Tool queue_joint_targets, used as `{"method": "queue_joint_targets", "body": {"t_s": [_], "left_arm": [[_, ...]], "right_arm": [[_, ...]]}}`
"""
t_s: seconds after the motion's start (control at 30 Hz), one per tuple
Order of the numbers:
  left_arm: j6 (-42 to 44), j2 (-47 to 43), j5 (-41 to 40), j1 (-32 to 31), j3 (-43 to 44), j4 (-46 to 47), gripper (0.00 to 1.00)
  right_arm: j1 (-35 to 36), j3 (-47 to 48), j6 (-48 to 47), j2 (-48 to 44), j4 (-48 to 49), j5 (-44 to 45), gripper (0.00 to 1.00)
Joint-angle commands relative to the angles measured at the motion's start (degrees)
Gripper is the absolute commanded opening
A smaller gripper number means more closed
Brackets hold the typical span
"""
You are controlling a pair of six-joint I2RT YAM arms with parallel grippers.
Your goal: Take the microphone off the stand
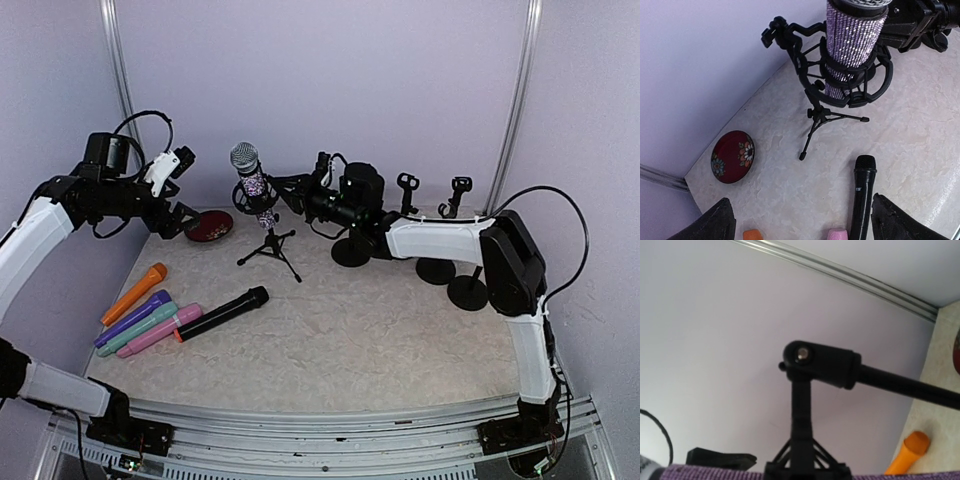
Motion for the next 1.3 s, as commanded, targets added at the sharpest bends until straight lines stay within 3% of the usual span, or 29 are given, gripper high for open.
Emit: {"method": "queue_joint_targets", "body": {"t_s": [0.0, 0.43, 0.8, 1.27], "left_arm": [[0.4, -0.2, -0.2, -5.2, 1.4, 0.6, 0.92], [-0.3, -0.5, 0.0, -10.3, 1.5, 0.3, 0.92], [0.0, 1.0, 3.9, -11.7, 2.8, -0.3, 0.92], [4.4, 1.6, 9.0, -13.8, 3.8, -3.1, 0.99]], "right_arm": [[1.9, -7.4, 0.0, -11.6, 13.1, 1.9, 0.00], [4.3, -26.1, -3.5, -28.3, 16.9, 4.8, 0.00], [6.8, -41.8, -1.5, -44.1, 9.9, 6.9, 0.00], [4.7, -49.1, 7.5, -40.8, 14.8, 2.8, 0.00]]}}
